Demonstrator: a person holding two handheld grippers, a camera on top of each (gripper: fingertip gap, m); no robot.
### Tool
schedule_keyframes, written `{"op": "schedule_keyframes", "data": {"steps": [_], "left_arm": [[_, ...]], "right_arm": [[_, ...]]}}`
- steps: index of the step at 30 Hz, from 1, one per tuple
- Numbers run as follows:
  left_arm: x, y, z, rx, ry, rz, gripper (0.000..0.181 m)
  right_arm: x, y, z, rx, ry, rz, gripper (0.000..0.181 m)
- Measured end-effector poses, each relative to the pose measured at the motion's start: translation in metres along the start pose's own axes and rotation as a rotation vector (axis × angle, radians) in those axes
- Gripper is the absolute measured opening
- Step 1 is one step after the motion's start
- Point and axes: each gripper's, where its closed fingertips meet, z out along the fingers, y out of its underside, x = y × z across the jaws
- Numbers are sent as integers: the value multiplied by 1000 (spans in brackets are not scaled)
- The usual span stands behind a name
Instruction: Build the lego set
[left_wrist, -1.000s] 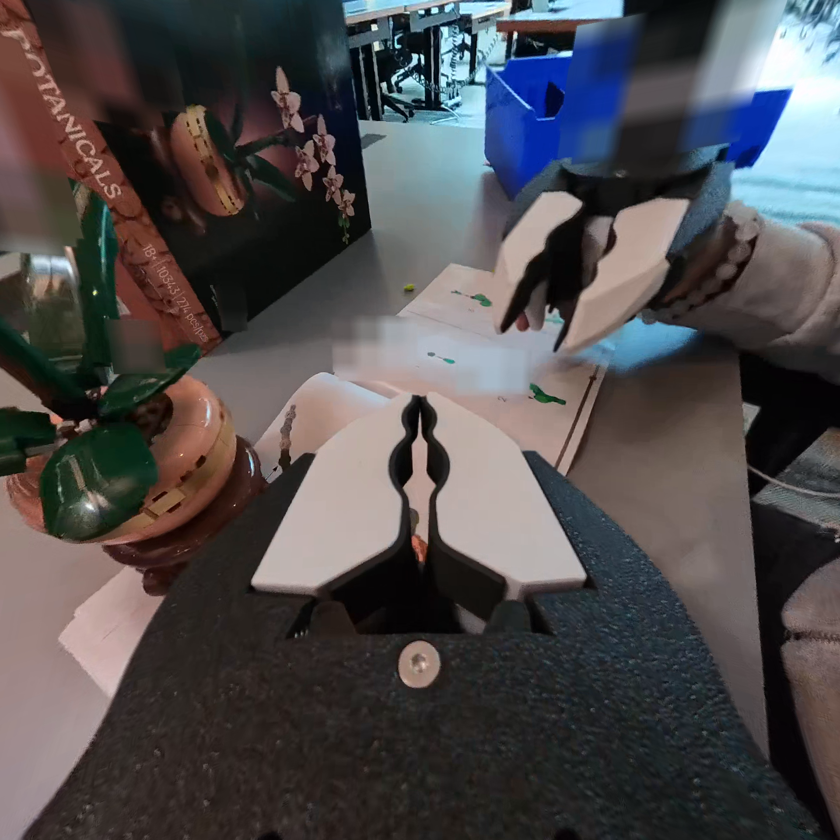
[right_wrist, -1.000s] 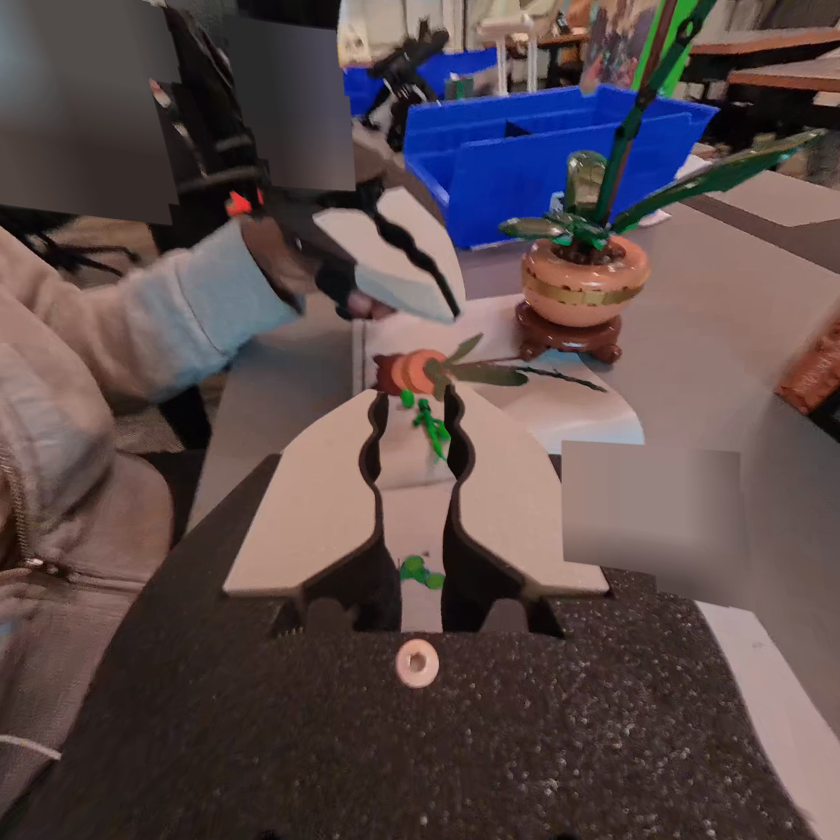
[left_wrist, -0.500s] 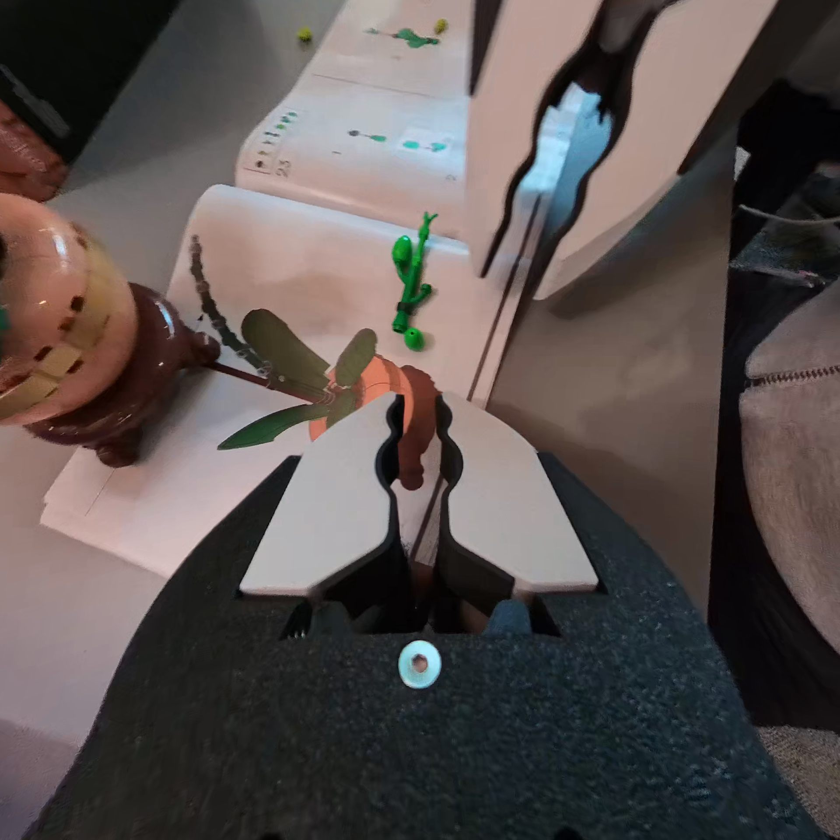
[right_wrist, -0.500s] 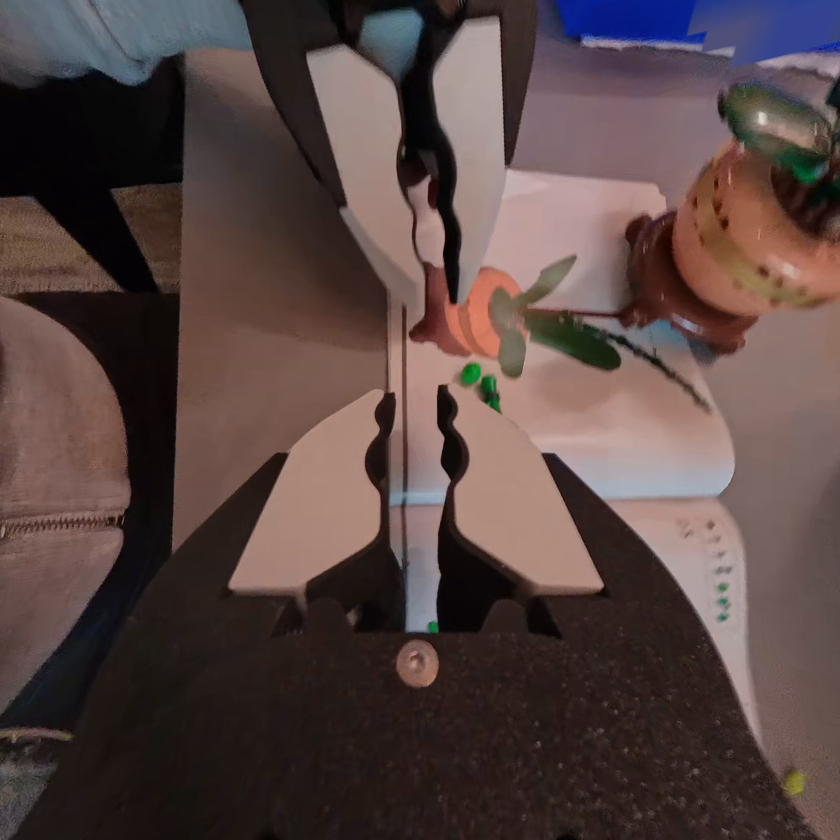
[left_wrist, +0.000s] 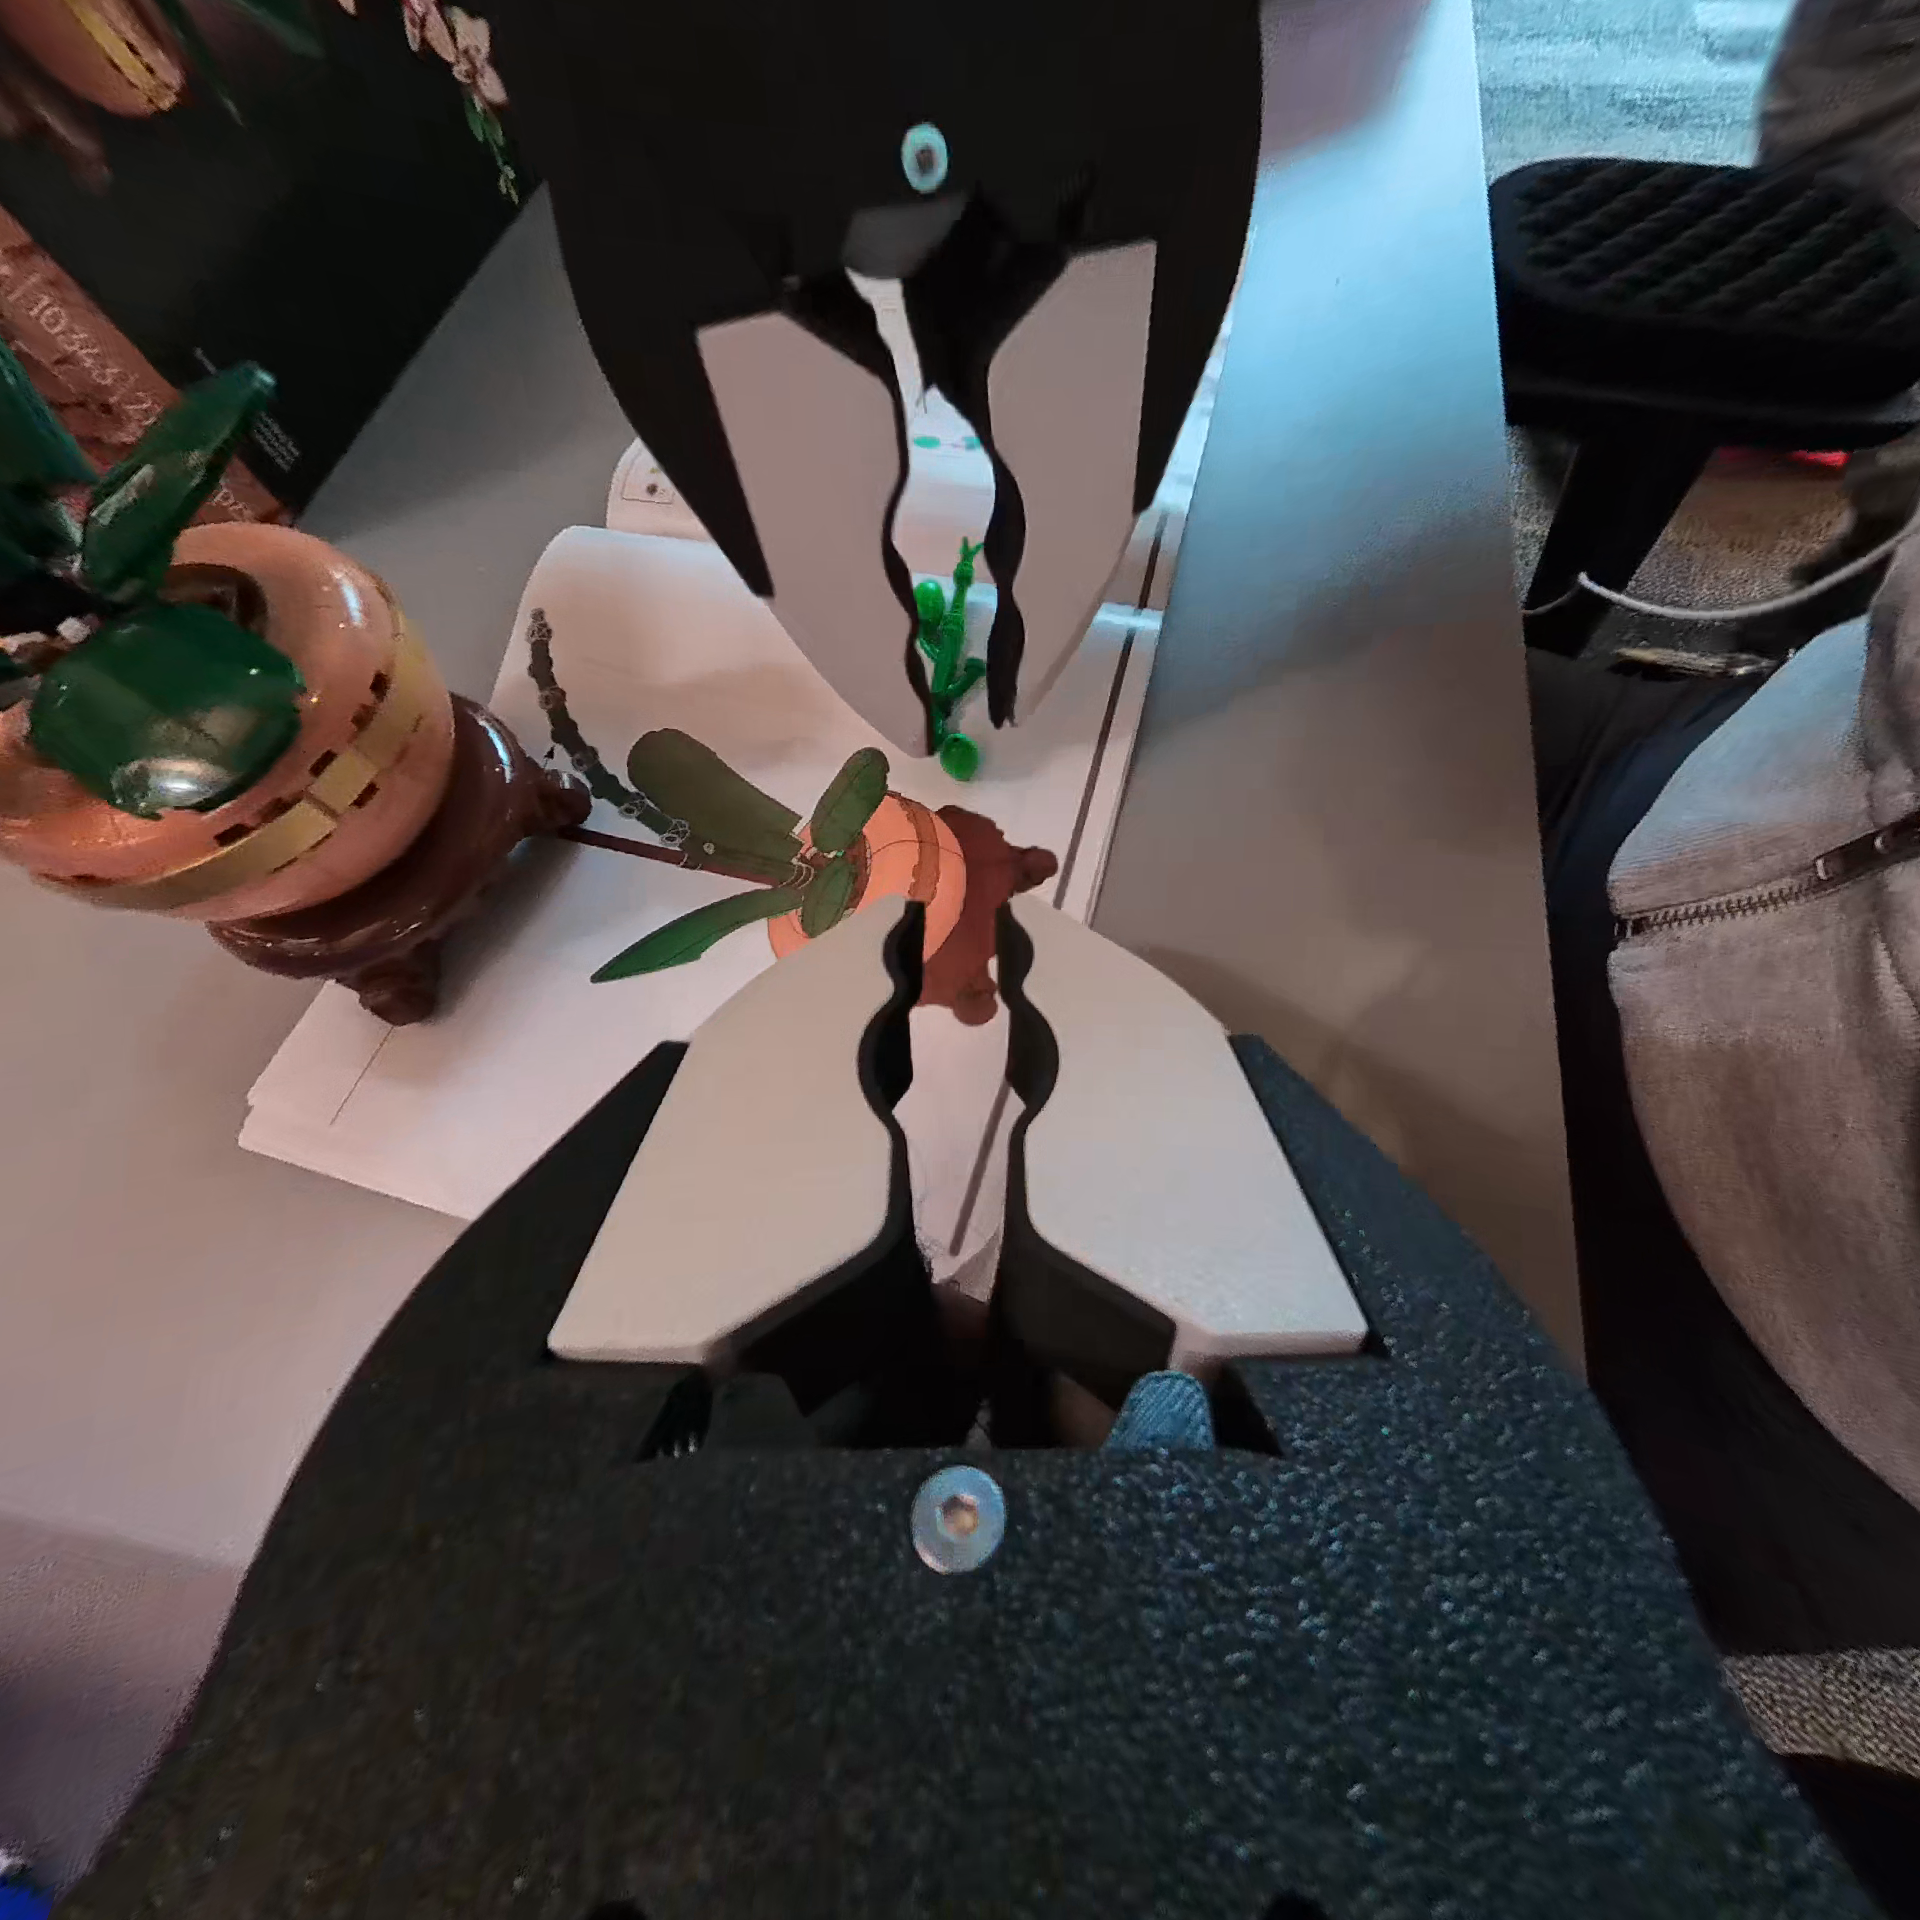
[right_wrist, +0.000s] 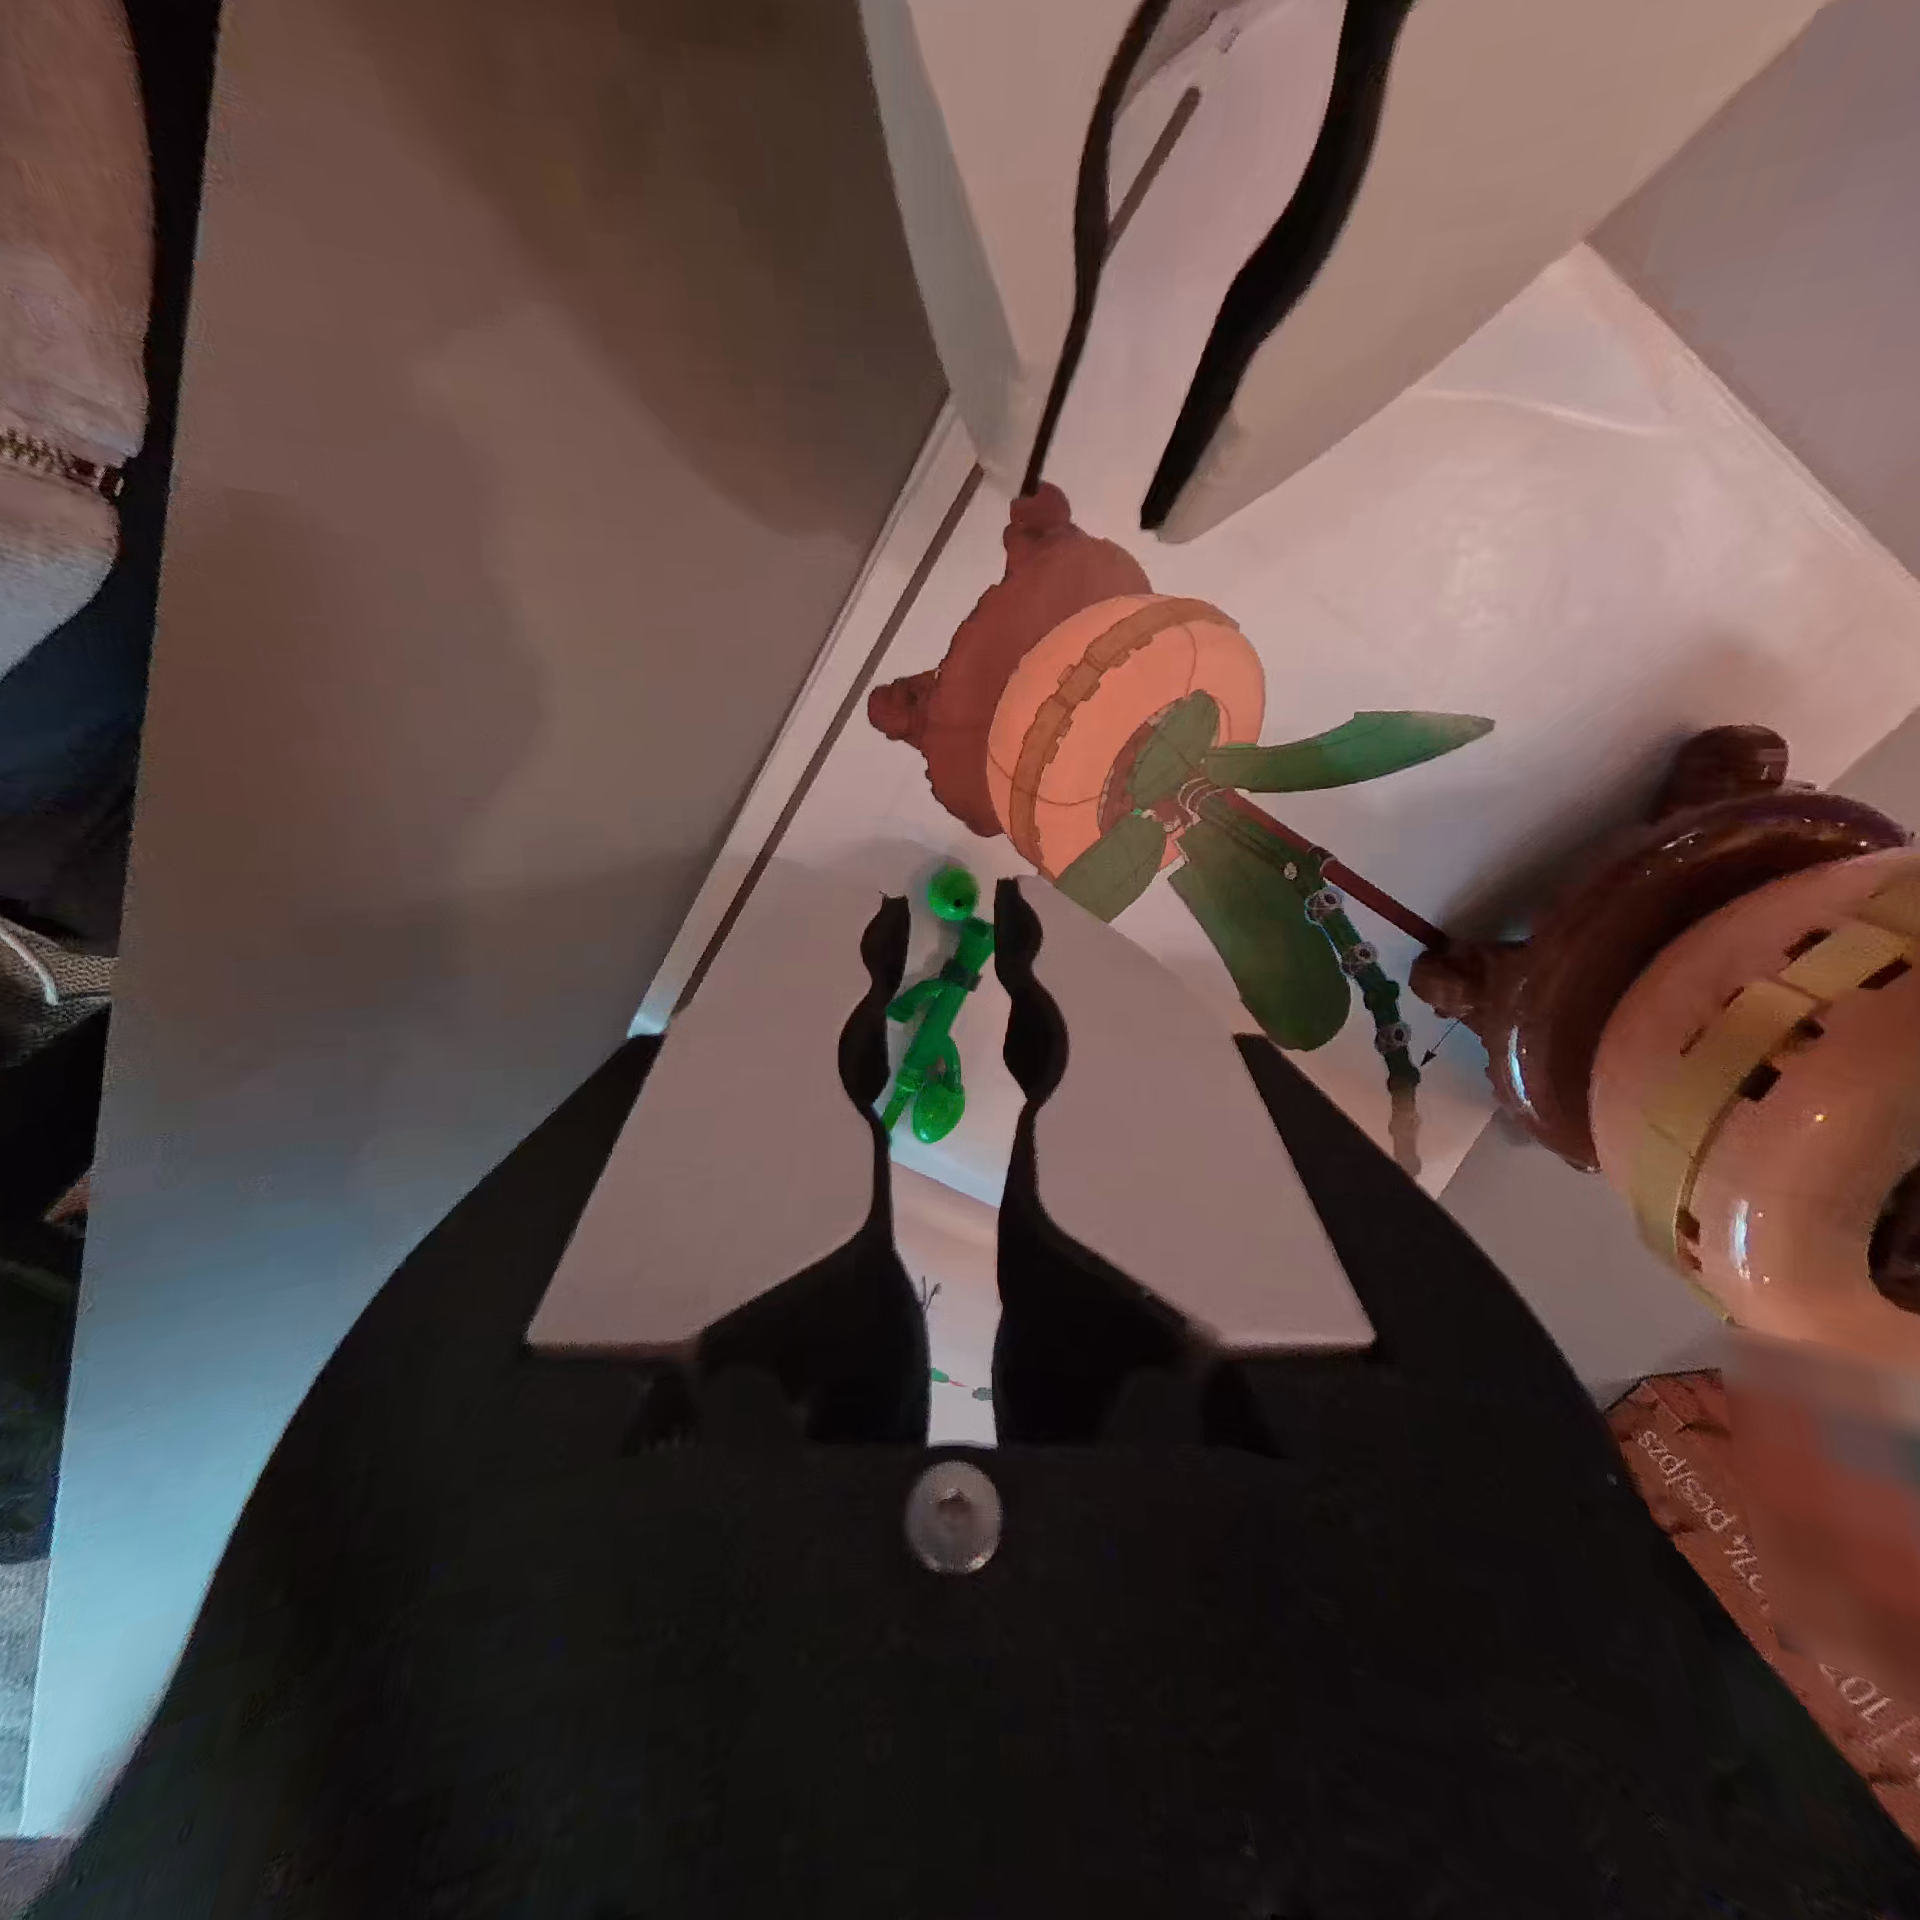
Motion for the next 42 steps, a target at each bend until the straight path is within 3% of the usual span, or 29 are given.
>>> {"op": "schedule_keyframes", "data": {"steps": [5, 7, 10, 12, 14, 17, 20, 22, 28, 31, 38, 42], "left_arm": [[-2, 3, 0, -8, -9, 9, 13], [-4, 7, 1, -22, -29, 11, 13], [-11, 9, 4, -17, -74, 21, 16], [-8, 1, 10, 23, -57, 24, 27], [-2, -11, 19, 58, -7, 35, 32], [0, -30, 35, 59, 71, 87, 24], [-10, -42, 56, -24, 157, 77, 5], [-10, -45, 70, -93, 252, 43, 2], [-3, -20, 99, -369, 379, 36, 16], [2, -17, 99, -416, 369, 44, 22], [1, -16, 100, -410, 251, -27, 12], [-1, -32, 96, -237, 234, -206, 2]], "right_arm": [[2, 3, 7, -39, -24, -15, 7], [4, -2, 0, 27, 4, 2, 7], [0, -8, -40, 269, 101, 116, 7], [-8, 5, -71, 413, 195, 208, 7], [-24, 25, -93, 502, 254, 305, 7], [-53, 51, -107, 570, 304, 406, 7], [-78, 64, -109, 605, 331, 449, 7], [-90, 73, -103, 576, 353, 459, 7], [-113, 86, -102, 630, 381, 469, 7], [-117, 93, -103, 657, 395, 474, 7], [-117, 96, -101, 707, 418, 457, 7], [-108, 85, -106, 857, 409, 500, 7]]}}
